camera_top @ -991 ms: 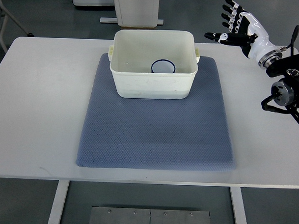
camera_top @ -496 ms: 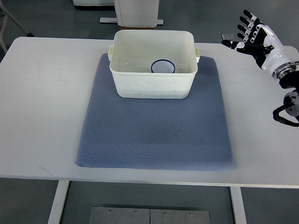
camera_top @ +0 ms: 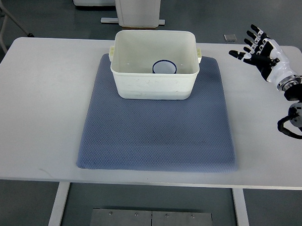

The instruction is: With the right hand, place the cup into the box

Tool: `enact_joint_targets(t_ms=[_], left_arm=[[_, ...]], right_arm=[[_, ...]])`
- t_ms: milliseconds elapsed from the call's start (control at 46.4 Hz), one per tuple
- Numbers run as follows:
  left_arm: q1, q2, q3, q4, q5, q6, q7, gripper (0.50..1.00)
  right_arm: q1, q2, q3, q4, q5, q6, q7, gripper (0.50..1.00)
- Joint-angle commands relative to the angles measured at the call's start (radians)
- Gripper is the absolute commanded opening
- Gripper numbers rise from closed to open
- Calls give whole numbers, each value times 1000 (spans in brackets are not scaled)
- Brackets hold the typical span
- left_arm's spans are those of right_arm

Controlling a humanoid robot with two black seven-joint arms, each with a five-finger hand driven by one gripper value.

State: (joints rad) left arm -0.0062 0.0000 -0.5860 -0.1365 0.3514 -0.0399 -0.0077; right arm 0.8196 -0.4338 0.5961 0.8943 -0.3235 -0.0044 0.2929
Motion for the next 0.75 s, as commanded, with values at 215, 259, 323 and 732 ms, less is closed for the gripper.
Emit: enact_joint_targets(t_ms=[215, 259, 323, 732], left_arm=[[0, 0, 0, 0, 0, 0, 0, 1000], [0, 0, 0, 0, 0, 0, 0, 1000], [0, 0, 0, 0, 1, 0, 0, 1000], [2, 0, 0, 0, 1, 0, 0, 1000]], right_arm=[[-50, -14, -1, 0, 0, 0, 0, 1000], [-59, -14, -1, 0, 0, 0, 0, 1000], [-71, -13, -1, 0, 0, 0, 0, 1000], [-103, 9, 1, 2, 3, -6, 0, 1000]])
